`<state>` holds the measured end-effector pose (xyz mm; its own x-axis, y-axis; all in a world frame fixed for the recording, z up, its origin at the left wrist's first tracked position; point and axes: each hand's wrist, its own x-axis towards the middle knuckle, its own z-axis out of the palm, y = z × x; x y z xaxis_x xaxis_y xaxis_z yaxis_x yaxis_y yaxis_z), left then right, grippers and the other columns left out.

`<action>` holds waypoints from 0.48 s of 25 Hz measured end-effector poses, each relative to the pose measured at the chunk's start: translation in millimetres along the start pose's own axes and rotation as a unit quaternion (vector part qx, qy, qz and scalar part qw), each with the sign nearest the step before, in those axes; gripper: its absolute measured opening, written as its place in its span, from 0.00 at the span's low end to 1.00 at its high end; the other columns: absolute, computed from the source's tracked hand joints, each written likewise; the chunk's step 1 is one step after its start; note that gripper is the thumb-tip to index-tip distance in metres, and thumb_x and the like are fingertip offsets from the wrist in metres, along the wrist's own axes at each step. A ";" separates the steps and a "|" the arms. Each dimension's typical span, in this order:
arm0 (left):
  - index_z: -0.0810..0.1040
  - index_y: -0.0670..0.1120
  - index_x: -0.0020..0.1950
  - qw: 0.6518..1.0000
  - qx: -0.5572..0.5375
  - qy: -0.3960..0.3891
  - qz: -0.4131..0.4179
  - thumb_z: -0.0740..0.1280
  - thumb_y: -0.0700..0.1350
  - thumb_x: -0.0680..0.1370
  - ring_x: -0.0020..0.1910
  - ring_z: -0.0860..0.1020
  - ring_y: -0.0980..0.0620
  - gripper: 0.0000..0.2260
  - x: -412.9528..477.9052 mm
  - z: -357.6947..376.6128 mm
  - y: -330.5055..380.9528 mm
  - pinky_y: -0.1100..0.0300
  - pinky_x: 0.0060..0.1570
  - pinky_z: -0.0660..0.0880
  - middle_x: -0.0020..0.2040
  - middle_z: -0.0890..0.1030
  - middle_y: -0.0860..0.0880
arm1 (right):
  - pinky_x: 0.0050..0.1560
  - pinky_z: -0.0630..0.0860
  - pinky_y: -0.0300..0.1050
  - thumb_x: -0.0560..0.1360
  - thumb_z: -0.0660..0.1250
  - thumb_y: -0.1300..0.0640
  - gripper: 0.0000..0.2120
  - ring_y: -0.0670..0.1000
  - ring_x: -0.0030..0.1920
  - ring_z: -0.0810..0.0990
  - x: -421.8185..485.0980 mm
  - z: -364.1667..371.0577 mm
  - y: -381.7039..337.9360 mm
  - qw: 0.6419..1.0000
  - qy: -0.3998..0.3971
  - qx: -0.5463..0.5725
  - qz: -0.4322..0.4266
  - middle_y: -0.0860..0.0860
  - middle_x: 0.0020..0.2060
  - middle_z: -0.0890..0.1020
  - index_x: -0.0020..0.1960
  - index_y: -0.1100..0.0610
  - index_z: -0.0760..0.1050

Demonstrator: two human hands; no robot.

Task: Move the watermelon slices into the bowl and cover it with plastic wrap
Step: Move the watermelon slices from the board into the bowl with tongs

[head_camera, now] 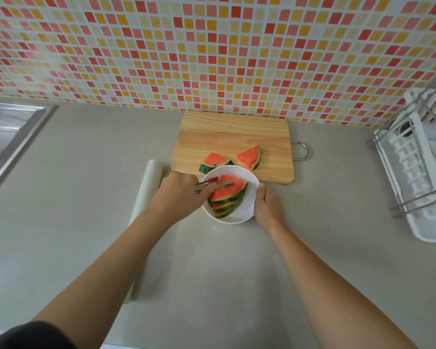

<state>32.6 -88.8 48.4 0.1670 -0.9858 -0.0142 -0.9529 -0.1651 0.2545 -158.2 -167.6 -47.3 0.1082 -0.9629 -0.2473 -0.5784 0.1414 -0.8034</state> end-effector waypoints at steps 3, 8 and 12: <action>0.79 0.37 0.36 0.995 -0.018 0.100 0.019 0.65 0.54 0.77 0.29 0.71 0.41 0.21 -3.1 -2.1 -2.5 0.56 0.31 0.63 0.28 0.77 0.40 | 0.49 0.68 0.46 0.78 0.45 0.45 0.21 0.58 0.51 0.77 0.1 0.2 -0.2 1.000 0.005 0.002 -0.006 0.58 0.49 0.81 0.46 0.53 0.74; 0.78 0.38 0.36 0.993 -0.090 0.062 0.034 0.67 0.53 0.76 0.29 0.72 0.42 0.19 -8.0 1.8 -2.4 0.55 0.31 0.65 0.27 0.74 0.43 | 0.45 0.65 0.45 0.79 0.45 0.45 0.19 0.57 0.44 0.75 1.0 0.5 -0.4 1.000 0.004 -0.011 0.010 0.53 0.41 0.76 0.41 0.52 0.71; 0.81 0.42 0.43 0.977 -0.143 0.140 -0.075 0.69 0.49 0.76 0.35 0.74 0.42 0.10 6.5 2.4 -41.9 0.57 0.35 0.64 0.33 0.74 0.45 | 0.43 0.65 0.46 0.79 0.46 0.45 0.19 0.56 0.41 0.73 0.9 -0.4 -3.3 1.000 0.001 -0.016 0.017 0.49 0.35 0.74 0.38 0.51 0.69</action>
<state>72.9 -88.4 35.3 0.4003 -0.8978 0.1835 -0.8096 -0.2526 0.5299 -156.5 -169.0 -44.7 0.0858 -0.9582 -0.2731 -0.6079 0.1668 -0.7763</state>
